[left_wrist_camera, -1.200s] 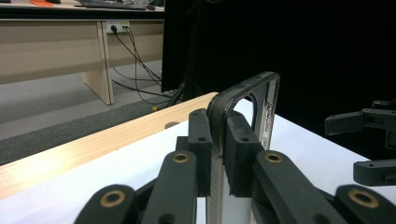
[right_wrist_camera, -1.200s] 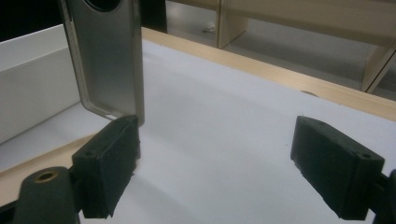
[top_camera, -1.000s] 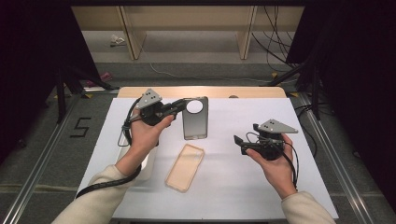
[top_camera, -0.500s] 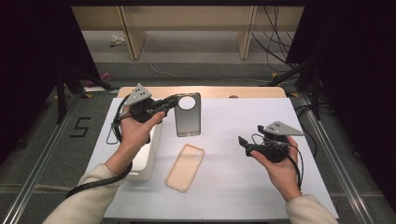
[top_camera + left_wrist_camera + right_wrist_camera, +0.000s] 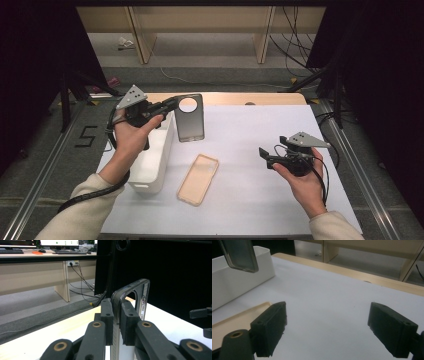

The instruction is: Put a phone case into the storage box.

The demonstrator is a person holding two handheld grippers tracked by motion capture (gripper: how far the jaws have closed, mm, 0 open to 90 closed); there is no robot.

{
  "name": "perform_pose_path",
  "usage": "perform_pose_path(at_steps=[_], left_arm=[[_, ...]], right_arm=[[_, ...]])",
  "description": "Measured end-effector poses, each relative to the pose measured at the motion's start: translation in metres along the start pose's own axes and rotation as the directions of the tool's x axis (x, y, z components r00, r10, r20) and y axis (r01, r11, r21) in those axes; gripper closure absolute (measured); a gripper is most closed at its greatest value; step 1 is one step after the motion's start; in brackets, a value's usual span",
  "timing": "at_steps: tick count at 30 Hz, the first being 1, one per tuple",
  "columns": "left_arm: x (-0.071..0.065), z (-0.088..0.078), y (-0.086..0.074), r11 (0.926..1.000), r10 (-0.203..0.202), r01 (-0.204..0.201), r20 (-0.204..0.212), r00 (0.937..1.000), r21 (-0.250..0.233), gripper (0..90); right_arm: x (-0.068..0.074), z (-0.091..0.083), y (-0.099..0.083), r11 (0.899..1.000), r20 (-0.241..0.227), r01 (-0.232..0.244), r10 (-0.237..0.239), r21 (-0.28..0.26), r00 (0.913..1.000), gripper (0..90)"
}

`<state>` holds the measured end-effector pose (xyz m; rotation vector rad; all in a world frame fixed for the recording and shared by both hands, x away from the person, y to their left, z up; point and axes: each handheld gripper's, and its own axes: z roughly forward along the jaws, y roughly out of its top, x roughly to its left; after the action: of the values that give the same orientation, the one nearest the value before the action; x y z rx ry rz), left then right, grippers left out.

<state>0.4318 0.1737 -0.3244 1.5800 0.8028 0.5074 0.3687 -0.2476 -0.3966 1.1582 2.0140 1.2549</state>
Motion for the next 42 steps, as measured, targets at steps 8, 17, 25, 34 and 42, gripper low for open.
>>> perform_pose_path(at_steps=[8, 17, 25, 34, 42], left_arm=[[0.015, -0.011, 0.005, 1.0000, 0.000, -0.001, -0.032, 0.9995, -0.009, 82.1], [0.030, -0.019, 0.008, 0.9999, 0.001, -0.002, -0.058, 0.9983, -0.014, 82.1], [0.044, -0.022, 0.011, 0.9999, 0.007, -0.008, -0.069, 0.9976, -0.011, 82.1], [0.057, -0.025, 0.016, 0.9998, 0.015, -0.016, -0.103, 0.9946, -0.011, 82.1], [0.072, -0.026, 0.017, 0.9996, 0.029, -0.029, -0.133, 0.9906, 0.001, 82.1]], right_arm=[[-0.001, -0.002, -0.002, 1.000, 0.001, -0.008, 0.008, -0.005, 1.0000, 16.5], [-0.002, -0.003, -0.002, 1.000, 0.003, -0.005, 0.005, -0.002, 1.0000, 16.5], [-0.003, -0.006, -0.003, 1.000, 0.003, -0.011, 0.011, 0.000, 0.9999, 16.5], [-0.003, -0.008, -0.004, 1.000, 0.002, -0.012, 0.012, -0.003, 0.9999, 16.5], [-0.004, -0.009, -0.004, 1.000, 0.005, -0.013, 0.013, -0.007, 0.9999, 16.4]])
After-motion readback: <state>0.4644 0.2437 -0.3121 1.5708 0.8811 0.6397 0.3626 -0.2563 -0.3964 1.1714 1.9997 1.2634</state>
